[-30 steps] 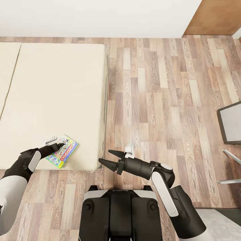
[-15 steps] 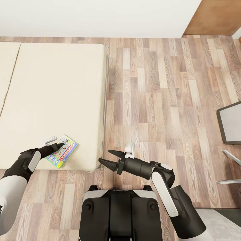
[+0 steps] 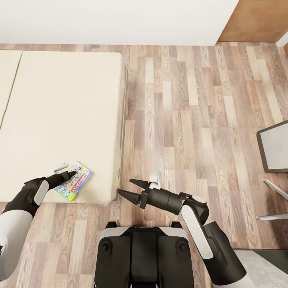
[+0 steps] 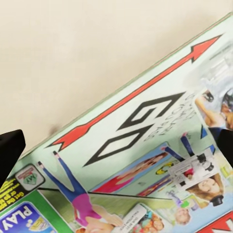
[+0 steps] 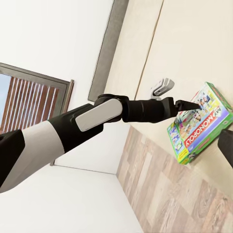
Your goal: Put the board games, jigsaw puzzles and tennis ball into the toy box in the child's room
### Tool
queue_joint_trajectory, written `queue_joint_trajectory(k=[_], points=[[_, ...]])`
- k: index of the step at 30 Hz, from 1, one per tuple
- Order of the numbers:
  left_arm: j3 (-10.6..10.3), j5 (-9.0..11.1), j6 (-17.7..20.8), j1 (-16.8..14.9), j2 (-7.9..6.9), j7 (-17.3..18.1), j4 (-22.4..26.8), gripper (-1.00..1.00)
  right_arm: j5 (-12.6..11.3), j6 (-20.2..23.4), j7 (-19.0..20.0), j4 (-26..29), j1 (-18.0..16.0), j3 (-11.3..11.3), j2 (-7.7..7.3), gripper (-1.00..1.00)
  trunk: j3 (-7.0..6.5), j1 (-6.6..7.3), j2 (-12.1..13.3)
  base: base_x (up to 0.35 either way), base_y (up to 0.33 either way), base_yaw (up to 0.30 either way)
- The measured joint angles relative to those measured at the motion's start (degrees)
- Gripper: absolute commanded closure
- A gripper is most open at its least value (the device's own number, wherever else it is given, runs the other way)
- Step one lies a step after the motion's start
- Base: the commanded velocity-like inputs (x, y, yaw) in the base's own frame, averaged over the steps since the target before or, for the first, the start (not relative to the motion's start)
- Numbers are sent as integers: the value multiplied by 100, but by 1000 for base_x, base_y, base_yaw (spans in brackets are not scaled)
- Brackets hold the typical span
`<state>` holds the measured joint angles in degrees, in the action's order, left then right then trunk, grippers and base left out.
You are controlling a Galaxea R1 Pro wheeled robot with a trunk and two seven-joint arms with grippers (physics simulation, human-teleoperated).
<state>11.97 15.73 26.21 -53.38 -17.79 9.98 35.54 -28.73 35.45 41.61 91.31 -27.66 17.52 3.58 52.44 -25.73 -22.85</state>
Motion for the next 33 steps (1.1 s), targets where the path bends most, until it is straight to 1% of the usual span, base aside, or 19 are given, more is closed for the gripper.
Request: queue_joint_trajectory(k=[8,19,24,33], points=[[2,-49,-9,0,-16,6,-11,-100,0,0,-2,0,0,0,0,-100,0,0,0,0,-113,0],[1,-14,15,0,-3,19,-4,-100,0,-2,-9,0,0,0,0,-100,0,0,0,0,-14,0],[2,-30,10,0,-4,27,-11,-100,0,0,-7,0,0,0,0,-100,0,0,0,0,-85,0],[2,-21,27,0,-3,34,-8,-100,0,0,-9,0,0,0,0,-100,0,0,0,0,-12,0]])
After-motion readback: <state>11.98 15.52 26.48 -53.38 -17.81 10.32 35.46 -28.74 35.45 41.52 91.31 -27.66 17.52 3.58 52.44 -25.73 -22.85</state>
